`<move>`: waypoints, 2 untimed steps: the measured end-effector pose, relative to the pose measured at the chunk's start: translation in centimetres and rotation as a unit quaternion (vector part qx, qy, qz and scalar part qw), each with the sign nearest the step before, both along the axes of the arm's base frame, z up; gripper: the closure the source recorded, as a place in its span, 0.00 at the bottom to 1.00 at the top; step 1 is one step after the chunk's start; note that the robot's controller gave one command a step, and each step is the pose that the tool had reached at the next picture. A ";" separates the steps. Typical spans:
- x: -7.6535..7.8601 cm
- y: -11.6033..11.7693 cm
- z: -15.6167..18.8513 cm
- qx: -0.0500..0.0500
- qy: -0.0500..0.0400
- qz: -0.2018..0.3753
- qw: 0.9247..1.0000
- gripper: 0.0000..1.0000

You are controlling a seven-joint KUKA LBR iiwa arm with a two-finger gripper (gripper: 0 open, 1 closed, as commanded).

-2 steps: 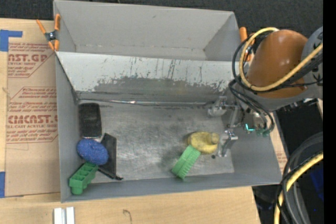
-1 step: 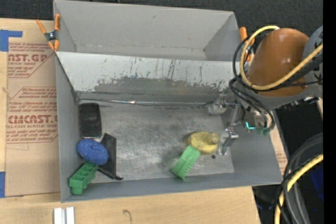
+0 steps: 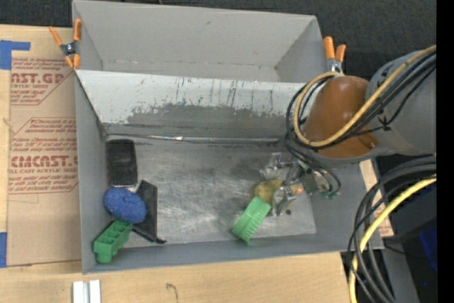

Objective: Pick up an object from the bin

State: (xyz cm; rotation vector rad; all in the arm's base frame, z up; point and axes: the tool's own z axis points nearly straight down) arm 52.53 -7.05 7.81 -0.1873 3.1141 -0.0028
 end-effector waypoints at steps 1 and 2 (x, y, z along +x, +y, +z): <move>0.0 0.0 0.0 0.000 0.000 0.000 1.000 1.00; 4.4 -1.1 18.1 -0.001 0.010 0.115 0.993 1.00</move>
Offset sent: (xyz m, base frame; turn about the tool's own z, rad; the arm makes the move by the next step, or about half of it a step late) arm 0.0475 -0.0132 0.1968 -0.2487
